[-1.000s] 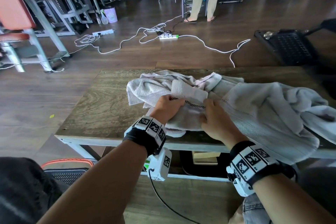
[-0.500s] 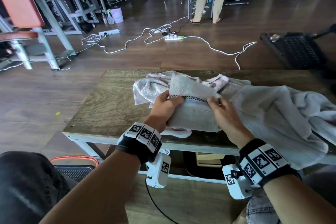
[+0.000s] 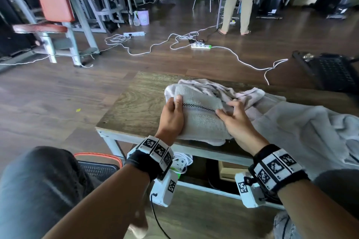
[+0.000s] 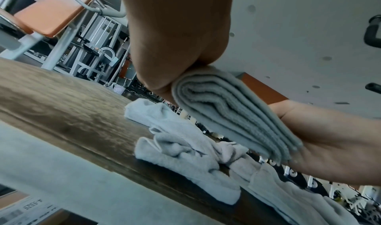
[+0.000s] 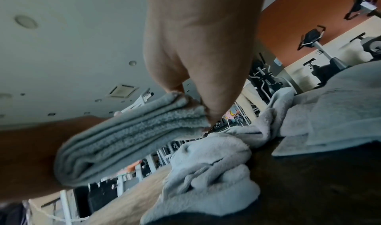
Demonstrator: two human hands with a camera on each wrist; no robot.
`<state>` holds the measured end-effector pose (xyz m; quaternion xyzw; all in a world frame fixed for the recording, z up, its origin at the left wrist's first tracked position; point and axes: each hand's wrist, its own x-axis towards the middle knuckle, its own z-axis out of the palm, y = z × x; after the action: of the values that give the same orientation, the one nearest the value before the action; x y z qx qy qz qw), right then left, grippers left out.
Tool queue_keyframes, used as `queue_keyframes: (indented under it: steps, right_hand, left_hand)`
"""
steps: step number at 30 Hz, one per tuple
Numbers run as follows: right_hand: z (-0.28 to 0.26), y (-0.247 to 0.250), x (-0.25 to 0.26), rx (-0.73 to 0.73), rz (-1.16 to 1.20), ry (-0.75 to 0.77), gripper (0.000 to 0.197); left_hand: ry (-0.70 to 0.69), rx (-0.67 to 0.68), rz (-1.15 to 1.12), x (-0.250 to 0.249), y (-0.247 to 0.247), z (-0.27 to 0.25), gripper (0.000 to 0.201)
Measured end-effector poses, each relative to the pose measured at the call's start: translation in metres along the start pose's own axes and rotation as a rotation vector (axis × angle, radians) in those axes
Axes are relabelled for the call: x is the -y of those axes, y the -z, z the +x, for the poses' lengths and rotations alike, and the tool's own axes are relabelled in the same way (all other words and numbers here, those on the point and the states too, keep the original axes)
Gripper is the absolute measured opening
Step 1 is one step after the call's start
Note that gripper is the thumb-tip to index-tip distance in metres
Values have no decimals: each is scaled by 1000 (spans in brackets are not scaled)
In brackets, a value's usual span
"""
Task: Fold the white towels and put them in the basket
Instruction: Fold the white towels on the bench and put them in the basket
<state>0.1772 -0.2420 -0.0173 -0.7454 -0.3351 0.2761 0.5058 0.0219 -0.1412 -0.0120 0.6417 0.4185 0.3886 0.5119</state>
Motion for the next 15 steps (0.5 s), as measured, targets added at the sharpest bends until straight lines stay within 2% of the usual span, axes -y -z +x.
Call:
queue_keyframes:
  steps: [2, 6, 8, 13, 14, 15]
  right_hand:
    - [-8, -14, 8, -6, -59, 24, 44]
    - [-18, -49, 31, -36, -80, 44, 40]
    - [-26, -71, 47, -5, -70, 51, 38]
    - [-30, -123, 81, 143, -39, 53, 28]
    - [-27, -149, 92, 198, -10, 41, 22]
    - [-29, -151, 96, 192, 21, 4, 18]
  left_hand:
    - [53, 14, -44, 1, 19, -3, 50]
    - [134, -15, -137, 8, 59, -9, 32]
    - [121, -97, -107, 10, 77, -11, 25]
    - [114, -356, -45, 16, 122, -10, 38]
    - [116, -454, -41, 21, 145, -11, 39]
    - [119, -462, -60, 19, 146, -13, 41]
